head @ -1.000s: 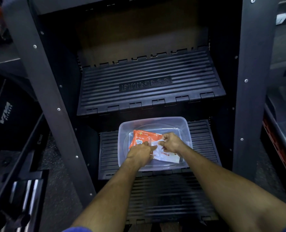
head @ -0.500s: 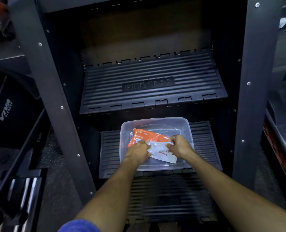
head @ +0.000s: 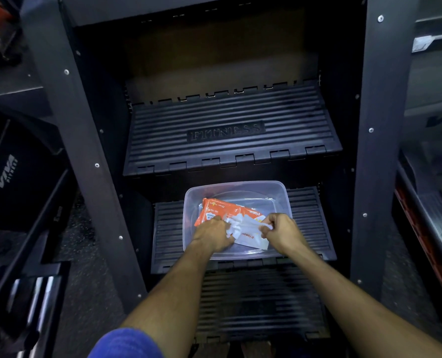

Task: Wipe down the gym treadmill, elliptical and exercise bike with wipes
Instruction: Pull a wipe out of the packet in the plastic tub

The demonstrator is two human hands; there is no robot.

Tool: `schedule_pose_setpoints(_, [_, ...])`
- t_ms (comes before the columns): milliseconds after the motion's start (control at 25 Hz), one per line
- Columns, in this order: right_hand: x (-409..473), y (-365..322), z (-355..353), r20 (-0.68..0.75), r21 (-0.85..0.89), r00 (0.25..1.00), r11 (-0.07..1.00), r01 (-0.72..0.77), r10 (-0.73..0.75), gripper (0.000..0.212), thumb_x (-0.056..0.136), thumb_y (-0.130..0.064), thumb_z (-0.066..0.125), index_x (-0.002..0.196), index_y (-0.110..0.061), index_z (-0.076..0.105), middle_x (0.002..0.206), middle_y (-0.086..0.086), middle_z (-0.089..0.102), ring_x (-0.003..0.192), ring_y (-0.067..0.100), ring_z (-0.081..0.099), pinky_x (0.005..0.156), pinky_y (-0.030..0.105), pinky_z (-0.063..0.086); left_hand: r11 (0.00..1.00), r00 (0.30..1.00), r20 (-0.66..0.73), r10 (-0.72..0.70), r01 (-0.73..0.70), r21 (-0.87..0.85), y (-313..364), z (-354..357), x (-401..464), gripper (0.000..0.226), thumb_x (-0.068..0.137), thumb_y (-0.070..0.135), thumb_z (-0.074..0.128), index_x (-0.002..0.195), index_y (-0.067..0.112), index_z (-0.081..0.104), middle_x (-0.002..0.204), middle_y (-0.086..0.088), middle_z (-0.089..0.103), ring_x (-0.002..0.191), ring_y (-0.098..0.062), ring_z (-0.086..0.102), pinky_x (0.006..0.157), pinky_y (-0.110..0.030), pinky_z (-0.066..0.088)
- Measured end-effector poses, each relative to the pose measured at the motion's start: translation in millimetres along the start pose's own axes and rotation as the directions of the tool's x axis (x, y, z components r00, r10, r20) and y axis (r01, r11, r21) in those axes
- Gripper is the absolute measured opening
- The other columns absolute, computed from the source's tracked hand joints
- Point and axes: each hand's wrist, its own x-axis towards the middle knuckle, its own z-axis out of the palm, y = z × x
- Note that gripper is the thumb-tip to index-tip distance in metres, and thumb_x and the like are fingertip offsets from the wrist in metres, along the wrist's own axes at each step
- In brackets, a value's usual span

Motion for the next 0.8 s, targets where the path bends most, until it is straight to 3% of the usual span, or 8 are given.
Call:
schedule_pose_setpoints(80, [-2,-6,3,0.029,-0.014,0.999,0.999,0.03,-0.029,0.017,0.092,-0.021,0.066,0.076,-0.018,0.063,0.078,-0.003,0.067,0.073,0.017,0.061,0.062,0.027,0.042,0.997,1.0,0.015,-0.02,0.021,-0.068,3,-5,-5,0.063,0.09,0.061,0.058,0.143,0.026,0.054,0.147,-0.005,0.048,0.128,-0.031,0.053,0.104,-0.044,0.047])
schedule_pose_setpoints(160, [1,-10,7,0.045,-0.003,0.998,0.999,0.044,-0.043,0.023,0.09,-0.021,0.068,0.07,-0.022,0.057,0.074,-0.003,0.062,0.074,0.019,0.058,0.065,0.029,0.043,0.994,0.997,-0.072,-0.012,0.004,-0.113,6,-13,-10,0.062,0.087,0.06,0.061,0.14,0.029,0.052,0.146,-0.002,0.045,0.126,-0.029,0.053,0.099,-0.042,0.047])
schedule_pose_setpoints(240, [5,-12,9,0.046,0.009,0.998,0.999,0.052,-0.053,0.028,0.088,-0.021,0.07,0.066,-0.025,0.053,0.071,-0.006,0.059,0.074,0.018,0.057,0.067,0.028,0.041,0.994,0.974,-0.204,0.101,-0.108,-0.025,11,-17,-15,0.051,0.089,0.051,0.061,0.135,0.031,0.05,0.137,0.001,0.044,0.12,-0.027,0.052,0.089,-0.039,0.047])
schedule_pose_setpoints(360, [9,-11,10,0.035,0.032,0.999,0.999,0.03,-0.031,0.028,0.09,-0.021,0.071,0.067,-0.026,0.055,0.071,-0.006,0.06,0.074,0.017,0.059,0.067,0.027,0.041,0.949,0.937,-0.178,0.302,-0.276,0.154,13,-12,-13,0.047,0.097,0.039,0.056,0.143,0.037,0.047,0.128,-0.002,0.043,0.117,-0.024,0.049,0.087,-0.044,0.052])
schedule_pose_setpoints(560, [14,-2,9,0.01,0.038,1.0,0.999,-0.006,0.006,0.023,0.09,-0.022,0.072,0.07,-0.022,0.06,0.077,0.001,0.069,0.079,0.023,0.068,0.072,0.032,0.053,0.969,0.962,-0.134,0.239,-0.228,0.095,6,-7,0,0.042,0.102,0.036,0.053,0.142,0.025,0.058,0.134,-0.004,0.036,0.123,-0.026,0.044,0.098,-0.048,0.05])
schedule_pose_setpoints(800, [16,7,7,-0.013,0.218,0.999,0.976,-0.025,0.029,0.02,0.088,-0.02,0.074,0.071,-0.017,0.064,0.076,0.001,0.074,0.08,0.025,0.072,0.078,0.041,0.06,0.981,0.982,-0.11,0.155,-0.14,0.132,-16,5,3,0.038,0.102,0.031,0.051,0.138,0.026,0.062,0.147,-0.008,0.033,0.131,-0.032,0.04,0.115,-0.046,0.035])
